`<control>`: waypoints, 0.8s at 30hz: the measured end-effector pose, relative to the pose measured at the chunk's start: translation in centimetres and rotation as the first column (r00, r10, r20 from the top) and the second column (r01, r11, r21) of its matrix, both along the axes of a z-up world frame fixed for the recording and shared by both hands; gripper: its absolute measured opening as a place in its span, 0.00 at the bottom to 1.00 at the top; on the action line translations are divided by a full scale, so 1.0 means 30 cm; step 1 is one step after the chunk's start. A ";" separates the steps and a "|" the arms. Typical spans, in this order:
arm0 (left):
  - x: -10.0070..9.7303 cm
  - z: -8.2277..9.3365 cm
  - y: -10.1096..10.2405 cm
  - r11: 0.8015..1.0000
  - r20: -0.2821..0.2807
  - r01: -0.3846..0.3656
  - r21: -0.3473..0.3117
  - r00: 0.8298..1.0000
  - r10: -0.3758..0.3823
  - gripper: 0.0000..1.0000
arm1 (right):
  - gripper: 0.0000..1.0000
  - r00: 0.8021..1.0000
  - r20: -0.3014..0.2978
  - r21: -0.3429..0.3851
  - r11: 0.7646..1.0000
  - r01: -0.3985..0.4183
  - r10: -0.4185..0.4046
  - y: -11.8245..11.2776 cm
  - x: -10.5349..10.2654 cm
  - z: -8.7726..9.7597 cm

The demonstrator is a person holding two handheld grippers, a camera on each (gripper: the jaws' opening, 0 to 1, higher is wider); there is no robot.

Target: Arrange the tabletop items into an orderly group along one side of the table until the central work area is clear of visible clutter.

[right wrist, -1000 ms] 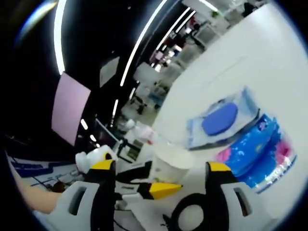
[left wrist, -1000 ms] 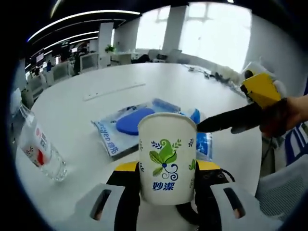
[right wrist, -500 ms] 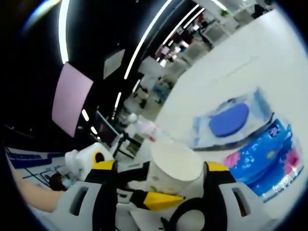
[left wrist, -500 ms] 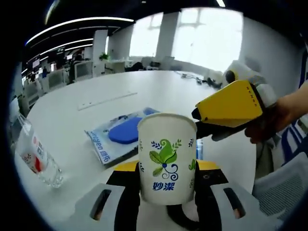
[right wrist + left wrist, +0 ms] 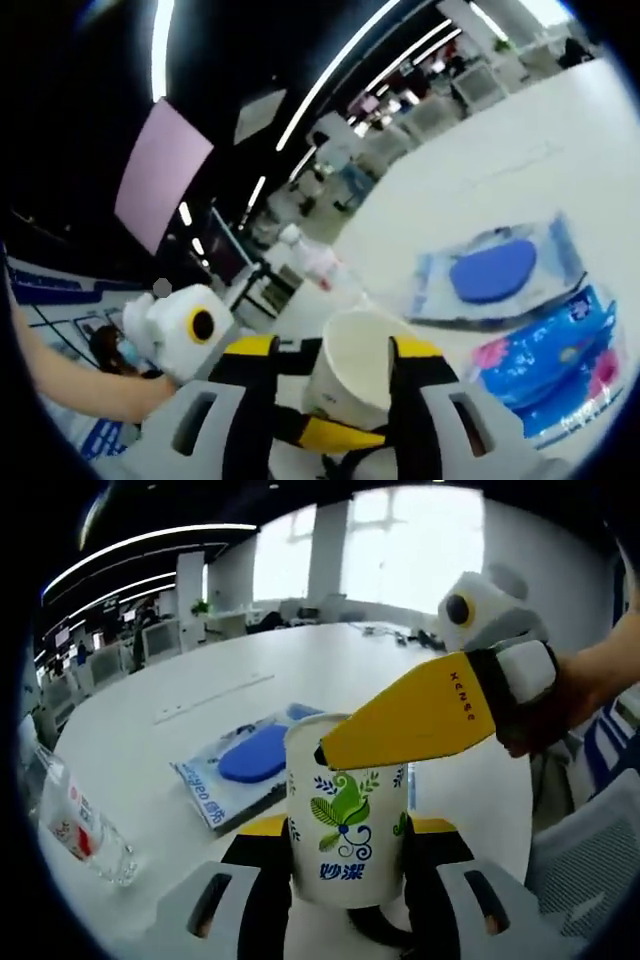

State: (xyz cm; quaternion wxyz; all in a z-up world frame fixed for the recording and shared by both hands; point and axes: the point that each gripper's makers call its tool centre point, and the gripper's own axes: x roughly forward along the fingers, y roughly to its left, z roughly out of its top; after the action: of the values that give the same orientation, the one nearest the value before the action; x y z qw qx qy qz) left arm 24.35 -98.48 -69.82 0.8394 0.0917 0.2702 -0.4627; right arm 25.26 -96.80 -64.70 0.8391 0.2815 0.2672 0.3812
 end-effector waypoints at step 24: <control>0.010 0.006 0.084 0.995 0.066 -0.094 0.030 0.994 0.092 0.41 | 0.01 0.922 0.178 -0.341 0.901 -0.270 0.343 0.151 -0.042 0.019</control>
State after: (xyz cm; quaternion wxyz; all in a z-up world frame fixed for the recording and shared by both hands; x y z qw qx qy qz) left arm 24.66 -95.95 -69.63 0.8667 0.1075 0.2546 -0.4154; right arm 23.99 -92.28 -64.13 0.8271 0.0537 0.2644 0.4930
